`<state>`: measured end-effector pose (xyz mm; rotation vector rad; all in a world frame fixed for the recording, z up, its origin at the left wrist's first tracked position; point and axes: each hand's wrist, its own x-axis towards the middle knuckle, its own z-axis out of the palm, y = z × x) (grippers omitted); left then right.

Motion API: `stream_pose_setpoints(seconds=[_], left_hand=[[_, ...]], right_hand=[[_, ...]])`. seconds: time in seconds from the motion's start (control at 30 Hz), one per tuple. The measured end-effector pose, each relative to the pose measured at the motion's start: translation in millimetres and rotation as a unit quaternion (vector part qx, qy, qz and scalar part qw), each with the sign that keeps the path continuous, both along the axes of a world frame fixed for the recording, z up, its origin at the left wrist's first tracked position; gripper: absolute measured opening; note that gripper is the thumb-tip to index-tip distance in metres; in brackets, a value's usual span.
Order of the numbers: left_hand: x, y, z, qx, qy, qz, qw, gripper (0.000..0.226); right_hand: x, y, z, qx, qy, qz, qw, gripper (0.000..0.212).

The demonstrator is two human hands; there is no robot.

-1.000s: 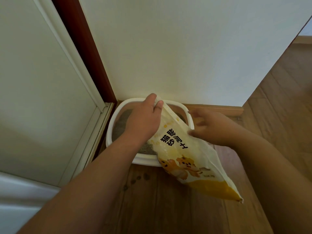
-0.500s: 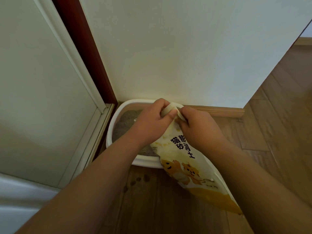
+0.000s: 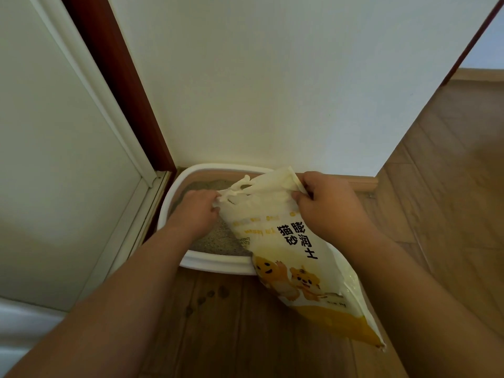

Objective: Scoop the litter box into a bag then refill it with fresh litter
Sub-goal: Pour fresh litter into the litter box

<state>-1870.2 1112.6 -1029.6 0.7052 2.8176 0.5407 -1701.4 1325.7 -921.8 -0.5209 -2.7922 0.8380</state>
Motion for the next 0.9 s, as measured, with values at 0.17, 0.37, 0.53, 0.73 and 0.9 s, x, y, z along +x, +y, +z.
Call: stream_pose_setpoints(seconds=[0.17,0.37,0.53,0.73,0.9], left_hand=[[2,1,-3,-0.017,0.010,0.010,1.000,0.018],[20,13,24,0.027,0.046,-0.039,0.998,0.024],[39,6,59,0.024,0.018,-0.074,0.997,0.025],[68,1,97,0.077,0.032,-0.074,0.994,0.023],[69,-4,108,0.144,0.078,-0.028,0.986,0.022]], right_hand=[[5,2,-1,-0.018,0.003,-0.002,1.000,0.014],[10,10,0,-0.021,0.027,-0.039,0.999,0.028],[13,15,-1,-0.059,0.045,-0.070,0.995,0.023],[19,26,5,-0.102,0.066,-0.131,0.984,0.028],[19,31,8,-0.116,0.065,-0.145,0.980,0.028]])
